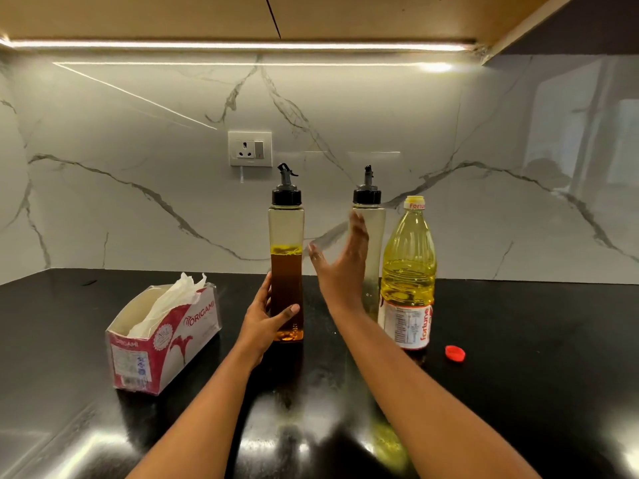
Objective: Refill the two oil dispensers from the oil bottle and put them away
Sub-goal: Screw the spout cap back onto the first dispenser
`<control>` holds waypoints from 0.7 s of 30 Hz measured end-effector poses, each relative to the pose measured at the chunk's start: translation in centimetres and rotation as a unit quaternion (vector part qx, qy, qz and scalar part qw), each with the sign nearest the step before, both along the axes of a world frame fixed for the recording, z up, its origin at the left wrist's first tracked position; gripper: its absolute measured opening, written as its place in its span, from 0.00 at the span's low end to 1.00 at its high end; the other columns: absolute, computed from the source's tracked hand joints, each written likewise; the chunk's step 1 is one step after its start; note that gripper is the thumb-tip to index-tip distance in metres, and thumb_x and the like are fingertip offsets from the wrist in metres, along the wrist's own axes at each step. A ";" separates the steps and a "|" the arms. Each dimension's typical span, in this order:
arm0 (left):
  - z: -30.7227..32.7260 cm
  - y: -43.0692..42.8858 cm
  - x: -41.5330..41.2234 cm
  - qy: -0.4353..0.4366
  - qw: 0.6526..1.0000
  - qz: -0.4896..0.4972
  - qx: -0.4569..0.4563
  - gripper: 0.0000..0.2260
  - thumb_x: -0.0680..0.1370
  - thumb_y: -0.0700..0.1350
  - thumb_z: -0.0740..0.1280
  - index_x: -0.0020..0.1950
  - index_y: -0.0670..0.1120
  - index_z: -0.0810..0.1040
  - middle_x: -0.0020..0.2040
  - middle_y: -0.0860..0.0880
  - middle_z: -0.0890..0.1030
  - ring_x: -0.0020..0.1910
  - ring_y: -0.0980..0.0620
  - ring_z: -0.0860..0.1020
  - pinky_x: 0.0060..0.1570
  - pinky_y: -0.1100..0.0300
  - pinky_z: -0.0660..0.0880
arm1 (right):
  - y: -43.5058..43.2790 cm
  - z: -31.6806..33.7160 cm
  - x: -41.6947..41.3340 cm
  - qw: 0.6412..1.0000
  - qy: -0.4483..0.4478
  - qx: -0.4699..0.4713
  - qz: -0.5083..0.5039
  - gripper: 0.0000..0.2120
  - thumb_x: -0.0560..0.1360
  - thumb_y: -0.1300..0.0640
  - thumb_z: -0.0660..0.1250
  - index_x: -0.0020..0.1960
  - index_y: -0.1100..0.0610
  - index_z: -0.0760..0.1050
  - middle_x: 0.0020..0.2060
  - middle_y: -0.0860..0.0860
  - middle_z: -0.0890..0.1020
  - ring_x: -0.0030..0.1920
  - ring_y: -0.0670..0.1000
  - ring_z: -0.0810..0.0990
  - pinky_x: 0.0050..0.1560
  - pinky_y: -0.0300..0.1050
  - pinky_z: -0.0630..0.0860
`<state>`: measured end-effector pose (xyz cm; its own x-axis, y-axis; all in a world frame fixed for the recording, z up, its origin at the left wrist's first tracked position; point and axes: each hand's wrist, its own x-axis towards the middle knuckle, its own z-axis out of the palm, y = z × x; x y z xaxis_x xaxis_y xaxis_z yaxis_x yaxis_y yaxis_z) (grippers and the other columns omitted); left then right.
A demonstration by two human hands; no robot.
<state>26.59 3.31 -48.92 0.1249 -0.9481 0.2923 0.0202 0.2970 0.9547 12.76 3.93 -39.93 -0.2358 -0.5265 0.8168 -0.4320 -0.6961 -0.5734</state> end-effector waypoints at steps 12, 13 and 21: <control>-0.4 -0.1 -0.4 -0.123 0.990 0.073 -0.014 0.45 0.70 0.43 0.76 0.77 0.59 0.52 0.74 0.48 0.65 0.73 0.48 0.65 0.71 0.47 0.64 | -2.3 -6.3 -1.6 0.950 -0.118 0.282 -0.060 0.47 0.73 0.53 0.71 0.76 0.60 0.40 0.76 0.56 0.48 0.76 0.55 0.48 0.73 0.45 0.46; -0.4 -0.3 -0.3 -0.132 0.988 0.078 -0.014 0.44 0.70 0.43 0.76 0.77 0.59 0.52 0.74 0.48 0.66 0.73 0.48 0.64 0.71 0.46 0.64 | -2.8 -6.3 -1.7 0.946 -0.136 0.290 -0.059 0.46 0.73 0.54 0.71 0.77 0.59 0.41 0.76 0.56 0.49 0.76 0.55 0.49 0.73 0.47 0.47; -1.1 -2.0 0.3 -0.121 0.990 0.068 -0.003 0.42 0.72 0.40 0.74 0.75 0.66 0.53 0.75 0.52 0.65 0.74 0.49 0.62 0.69 0.40 0.65 | -5.3 -7.7 -1.8 0.943 -0.193 0.271 -0.033 0.41 0.71 0.59 0.72 0.76 0.58 0.51 0.73 0.58 0.61 0.73 0.58 0.59 0.72 0.56 0.59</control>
